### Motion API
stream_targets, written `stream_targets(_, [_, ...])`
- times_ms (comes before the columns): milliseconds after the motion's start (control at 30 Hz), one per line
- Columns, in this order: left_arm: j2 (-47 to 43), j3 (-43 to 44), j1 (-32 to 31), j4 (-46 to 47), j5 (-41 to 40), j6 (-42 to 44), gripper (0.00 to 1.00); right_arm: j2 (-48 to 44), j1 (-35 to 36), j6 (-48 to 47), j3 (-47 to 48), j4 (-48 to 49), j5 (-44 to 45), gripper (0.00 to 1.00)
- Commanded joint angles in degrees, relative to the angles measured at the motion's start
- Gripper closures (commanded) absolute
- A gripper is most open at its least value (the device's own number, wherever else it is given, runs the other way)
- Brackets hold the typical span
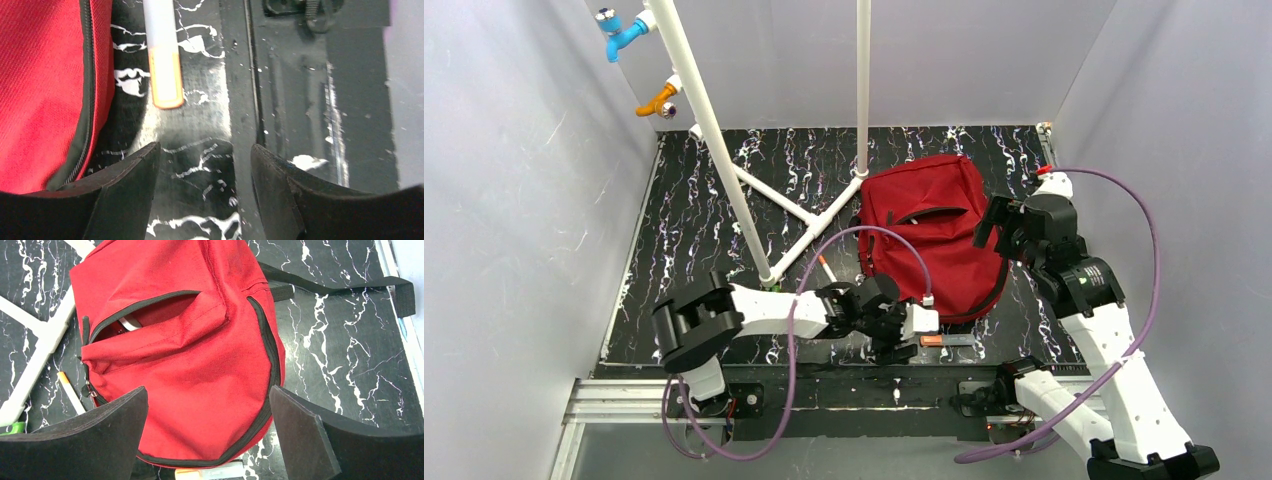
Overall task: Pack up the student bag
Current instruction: Place the stationery in the student bag, then pick up the stationery from the center of the board.
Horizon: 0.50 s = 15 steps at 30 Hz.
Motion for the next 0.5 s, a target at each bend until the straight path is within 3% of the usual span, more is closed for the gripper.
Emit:
stream_targets(0, [4.74,5.12,-0.14,4.76,3.03,3.2,0.36,-1.64,-0.16,-1.93,0.73,0.01,0.73,0.02])
stream_targets(367, [14.29,12.44,-3.31,4.88,0.81,1.82,0.39,-3.03,-0.16,-2.39,0.28,-0.34,0.81,0.02])
stream_targets(467, [15.64,12.61,-4.01,4.88,-3.74,2.58,0.4,-3.67,-0.16,-2.8,0.38,-0.42,1.18,0.02])
